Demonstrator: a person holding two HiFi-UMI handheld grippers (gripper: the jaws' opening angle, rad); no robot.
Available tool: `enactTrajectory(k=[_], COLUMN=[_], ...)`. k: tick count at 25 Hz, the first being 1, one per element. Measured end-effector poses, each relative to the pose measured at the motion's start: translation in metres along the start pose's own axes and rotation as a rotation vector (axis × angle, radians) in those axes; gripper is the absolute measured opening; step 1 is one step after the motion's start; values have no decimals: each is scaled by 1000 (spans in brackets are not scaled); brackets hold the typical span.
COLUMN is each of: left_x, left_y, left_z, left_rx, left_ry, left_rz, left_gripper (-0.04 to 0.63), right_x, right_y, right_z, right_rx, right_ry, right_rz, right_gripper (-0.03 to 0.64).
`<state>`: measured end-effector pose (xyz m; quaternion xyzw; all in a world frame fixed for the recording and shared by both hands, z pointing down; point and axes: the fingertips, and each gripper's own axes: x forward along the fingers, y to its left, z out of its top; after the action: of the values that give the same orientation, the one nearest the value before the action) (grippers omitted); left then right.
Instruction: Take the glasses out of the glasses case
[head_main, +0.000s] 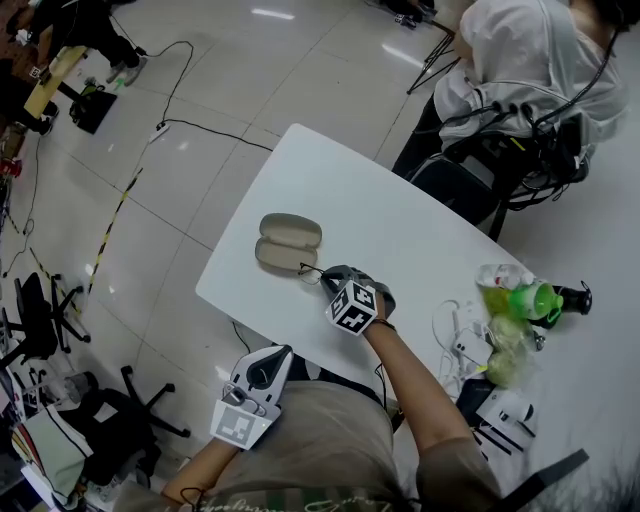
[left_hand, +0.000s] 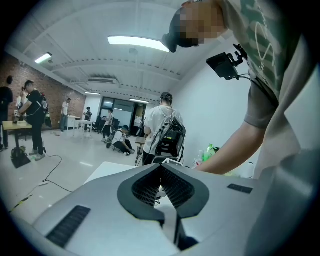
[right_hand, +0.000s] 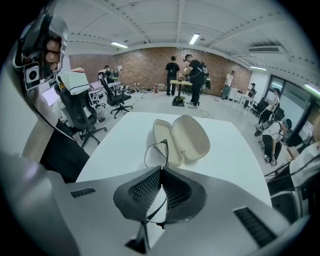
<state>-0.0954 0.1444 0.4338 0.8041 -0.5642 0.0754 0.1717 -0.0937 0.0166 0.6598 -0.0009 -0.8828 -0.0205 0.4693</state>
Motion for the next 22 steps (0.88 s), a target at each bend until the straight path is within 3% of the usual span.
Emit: enactTrajectory(k=[8,22], left_x=[11,27], left_y=[-5,-13], left_z=[-6,2], left_rx=[0,9], left_ry=[37,34], left_rz=[8,-72], left_gripper=[8,7], right_x=[-6,-16], right_y=[1,-3], right_z=[-18,-37], right_rx=[32,33], right_ry=[7,36], right_rz=[-13,-37], right_gripper=[20,20])
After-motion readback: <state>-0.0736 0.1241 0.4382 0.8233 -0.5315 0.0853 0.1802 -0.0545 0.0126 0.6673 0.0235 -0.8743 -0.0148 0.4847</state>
